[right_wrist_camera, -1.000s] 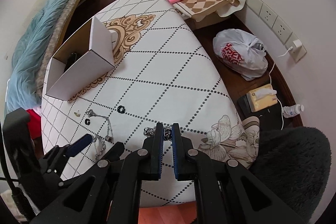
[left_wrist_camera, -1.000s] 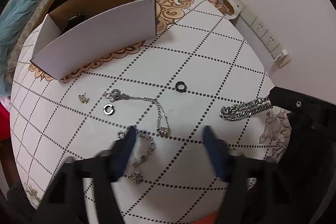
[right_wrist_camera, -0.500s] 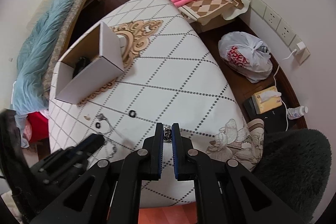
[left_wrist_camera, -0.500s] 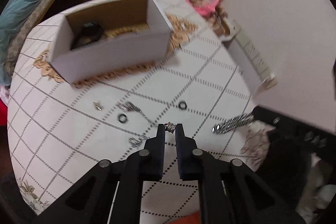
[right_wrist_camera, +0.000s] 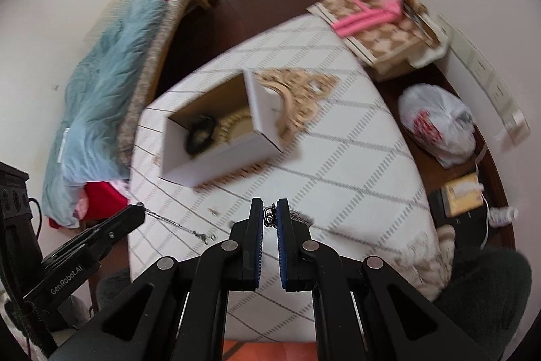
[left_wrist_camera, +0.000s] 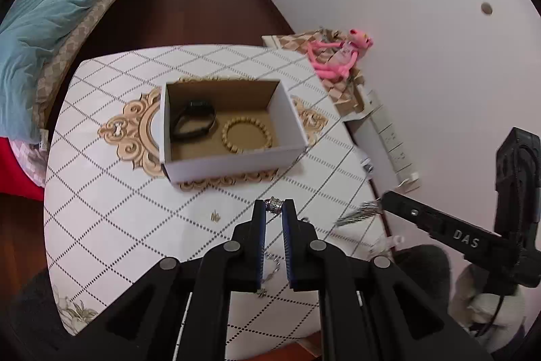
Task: Organize jewelry
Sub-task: 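Carry both silver chains with both grippers over the cardboard box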
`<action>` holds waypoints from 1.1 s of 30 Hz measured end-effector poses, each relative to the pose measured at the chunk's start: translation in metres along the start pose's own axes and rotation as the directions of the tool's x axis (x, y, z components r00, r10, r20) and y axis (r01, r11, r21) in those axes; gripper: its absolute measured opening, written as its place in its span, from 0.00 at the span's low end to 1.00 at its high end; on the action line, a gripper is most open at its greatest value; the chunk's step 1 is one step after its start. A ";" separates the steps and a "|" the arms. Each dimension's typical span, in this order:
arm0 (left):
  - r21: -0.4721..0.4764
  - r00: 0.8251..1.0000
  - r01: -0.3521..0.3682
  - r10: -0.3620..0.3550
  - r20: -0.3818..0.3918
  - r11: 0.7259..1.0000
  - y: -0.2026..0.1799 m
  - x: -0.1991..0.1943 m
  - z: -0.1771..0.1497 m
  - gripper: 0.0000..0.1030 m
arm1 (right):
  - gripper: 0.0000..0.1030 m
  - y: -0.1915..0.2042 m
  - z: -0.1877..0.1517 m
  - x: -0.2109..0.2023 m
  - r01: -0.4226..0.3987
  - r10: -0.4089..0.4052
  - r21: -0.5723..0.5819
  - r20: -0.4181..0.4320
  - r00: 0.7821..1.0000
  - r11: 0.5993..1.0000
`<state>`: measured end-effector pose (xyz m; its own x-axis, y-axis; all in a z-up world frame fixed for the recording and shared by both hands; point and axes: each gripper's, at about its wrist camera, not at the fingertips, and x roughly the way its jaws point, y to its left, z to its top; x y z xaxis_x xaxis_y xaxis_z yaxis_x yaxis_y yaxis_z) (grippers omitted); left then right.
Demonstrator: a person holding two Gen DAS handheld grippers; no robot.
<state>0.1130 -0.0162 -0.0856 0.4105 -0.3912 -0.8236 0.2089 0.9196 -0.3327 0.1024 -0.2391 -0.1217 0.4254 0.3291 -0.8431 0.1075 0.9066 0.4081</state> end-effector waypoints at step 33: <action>-0.087 0.948 -0.301 0.289 -0.132 0.950 0.085 0.079 0.094 0.71 | 0.09 0.083 0.151 0.164 0.051 -0.115 -0.241 -0.258 0.959 0.969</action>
<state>0.2464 0.0275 -0.1352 0.3323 -0.1008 -0.9378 -0.0028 0.9942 -0.1078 0.3169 -0.1502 -0.1730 0.1643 0.2799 -0.9459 -0.0910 0.9591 0.2680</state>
